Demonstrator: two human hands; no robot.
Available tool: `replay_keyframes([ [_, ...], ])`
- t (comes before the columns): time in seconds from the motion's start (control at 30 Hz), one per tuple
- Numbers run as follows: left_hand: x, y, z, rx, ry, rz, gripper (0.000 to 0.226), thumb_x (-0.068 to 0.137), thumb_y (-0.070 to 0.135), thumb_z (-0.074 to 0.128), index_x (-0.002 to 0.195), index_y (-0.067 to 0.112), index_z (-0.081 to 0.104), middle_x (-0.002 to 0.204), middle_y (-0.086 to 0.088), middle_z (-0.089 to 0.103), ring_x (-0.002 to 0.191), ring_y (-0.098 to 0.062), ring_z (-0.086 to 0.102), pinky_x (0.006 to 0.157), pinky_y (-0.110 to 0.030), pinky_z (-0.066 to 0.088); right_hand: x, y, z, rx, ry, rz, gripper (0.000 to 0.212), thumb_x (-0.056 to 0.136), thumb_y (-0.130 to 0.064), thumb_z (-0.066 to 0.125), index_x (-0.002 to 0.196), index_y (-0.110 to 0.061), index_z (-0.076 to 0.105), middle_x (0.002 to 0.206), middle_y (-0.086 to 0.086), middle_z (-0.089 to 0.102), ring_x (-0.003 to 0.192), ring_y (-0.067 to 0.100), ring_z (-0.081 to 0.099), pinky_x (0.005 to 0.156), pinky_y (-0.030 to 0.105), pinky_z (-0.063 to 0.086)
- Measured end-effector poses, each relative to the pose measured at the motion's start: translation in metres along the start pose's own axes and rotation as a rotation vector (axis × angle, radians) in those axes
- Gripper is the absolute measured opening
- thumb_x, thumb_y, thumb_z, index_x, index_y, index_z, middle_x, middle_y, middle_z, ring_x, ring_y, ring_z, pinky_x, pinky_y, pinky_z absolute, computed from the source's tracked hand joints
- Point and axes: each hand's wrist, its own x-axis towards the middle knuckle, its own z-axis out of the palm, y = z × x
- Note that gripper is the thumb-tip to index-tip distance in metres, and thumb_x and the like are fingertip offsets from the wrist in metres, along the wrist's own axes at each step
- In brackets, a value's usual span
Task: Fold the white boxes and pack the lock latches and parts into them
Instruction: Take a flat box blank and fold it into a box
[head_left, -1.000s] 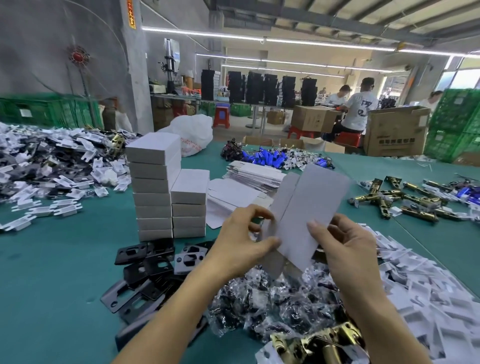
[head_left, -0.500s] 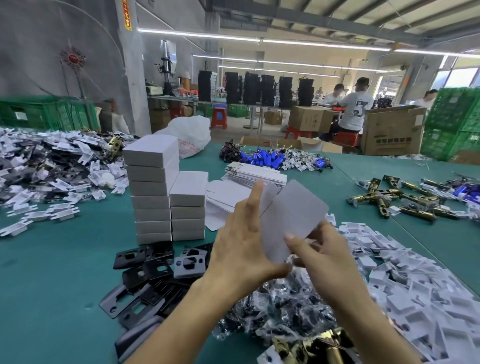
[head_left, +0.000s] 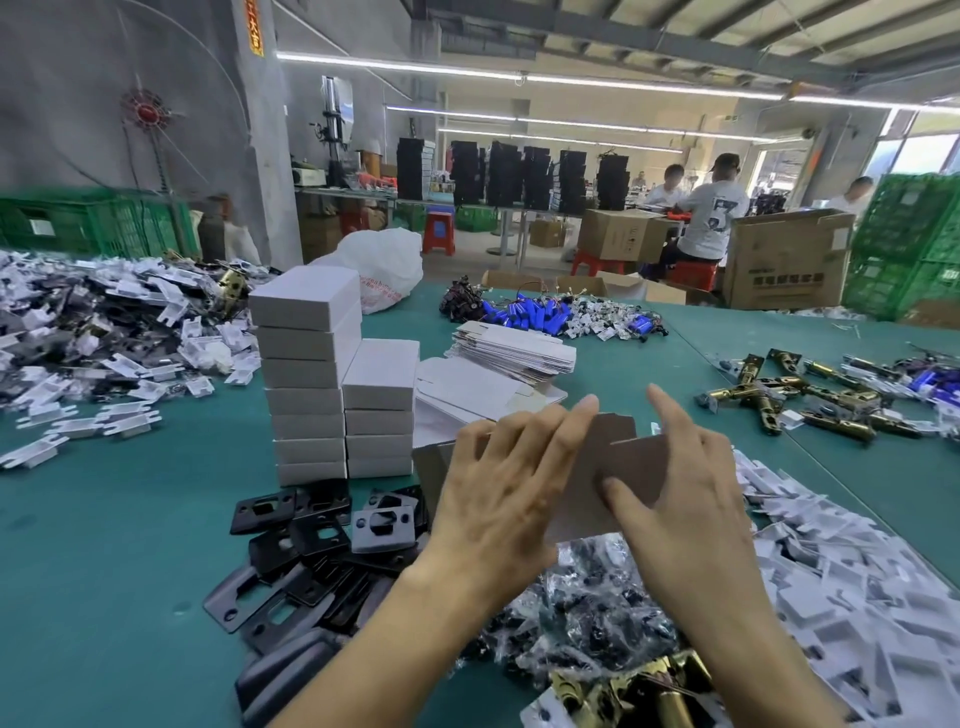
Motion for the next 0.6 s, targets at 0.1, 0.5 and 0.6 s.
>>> replay_keyframes([
  [0.1,-0.001,0.000,0.001,-0.030,-0.038,0.009,0.127,0.052,0.040,0.086,0.156,0.020,0.016,0.135,0.001,0.047,0.114,-0.020,0.049,0.090,-0.037,0.047,0.004,-0.001,0.002,0.072,0.037,-0.075,0.030,0.081,-0.019,0.075,0.090,-0.037,0.053,0.093,-0.007,0.054,0.078,0.012,0.056,0.074,0.032,0.042],
  [0.5,0.011,-0.022,-0.022,-0.909,-0.572,-0.289,0.079,0.064,0.069,0.080,0.133,0.052,0.044,0.129,0.023,0.059,0.114,0.010,0.056,0.098,-0.025,0.049,0.008,-0.007,-0.017,0.470,-0.200,-0.162,0.024,0.075,0.002,0.072,0.072,-0.021,0.066,0.077,-0.005,0.064,0.070,0.009,0.064,0.063,0.020,0.050],
  [0.6,0.008,-0.020,-0.019,-0.997,-0.684,-0.228,0.109,0.064,0.062,0.084,0.150,0.050,0.019,0.151,0.020,0.041,0.136,0.001,0.042,0.112,-0.029,0.034,0.007,-0.010,-0.019,0.587,-0.280,-0.170,0.013,0.073,-0.009,0.060,0.074,-0.021,0.067,0.079,-0.006,0.062,0.068,0.004,0.059,0.062,0.013,0.044],
])
